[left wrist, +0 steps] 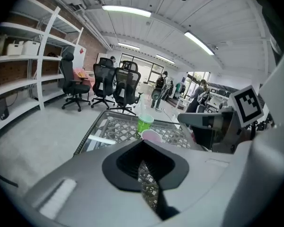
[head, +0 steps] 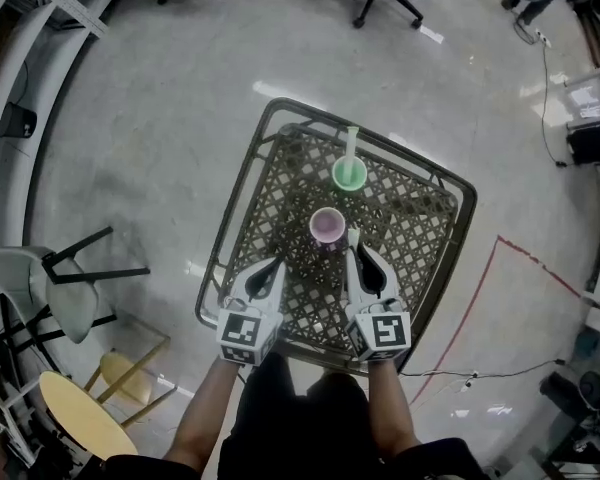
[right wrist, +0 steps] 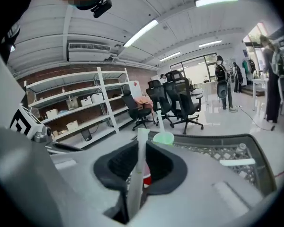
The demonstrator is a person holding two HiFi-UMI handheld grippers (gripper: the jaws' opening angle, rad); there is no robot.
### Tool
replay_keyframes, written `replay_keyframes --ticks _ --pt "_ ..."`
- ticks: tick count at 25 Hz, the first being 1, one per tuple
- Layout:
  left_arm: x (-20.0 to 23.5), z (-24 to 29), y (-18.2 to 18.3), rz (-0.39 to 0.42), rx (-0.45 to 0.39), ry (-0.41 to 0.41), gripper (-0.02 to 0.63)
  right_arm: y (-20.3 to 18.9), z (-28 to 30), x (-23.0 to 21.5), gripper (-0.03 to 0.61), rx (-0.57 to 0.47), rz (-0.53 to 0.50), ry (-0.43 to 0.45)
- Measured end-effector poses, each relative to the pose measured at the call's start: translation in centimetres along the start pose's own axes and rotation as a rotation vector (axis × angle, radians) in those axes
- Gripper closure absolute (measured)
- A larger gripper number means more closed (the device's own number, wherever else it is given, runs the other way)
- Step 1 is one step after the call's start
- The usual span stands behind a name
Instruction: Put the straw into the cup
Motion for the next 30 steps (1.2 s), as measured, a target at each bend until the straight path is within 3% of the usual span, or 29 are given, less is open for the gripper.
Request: replay_keyframes --ticks 8,16,30 --pt "0.3 -0.7 2.8 -0.004 -0.065 0.024 0.607 4.5 1.7 -0.9 0.523 -0.114 -0.05 0.002" --pt "1.0 -1.4 2.6 -0.027 -0.062 0.053 0.607 8.0 4.3 -1.4 0.523 -0.25 -0.076 0.001" --pt "2.6 -1.5 0.9 -0.047 -0.064 0.077 0.607 6.6 8.5 -0.9 0.523 -0.29 -0.079 -0.001"
Point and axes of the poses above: the fingertips, and each gripper's own axes: z forward along the fingers, x to its left, y out of its top, the point moved 6 cm from there along -z, backward along the fingers, and after that the axes turned 15 degrees about -z, right-handed, at the moved point
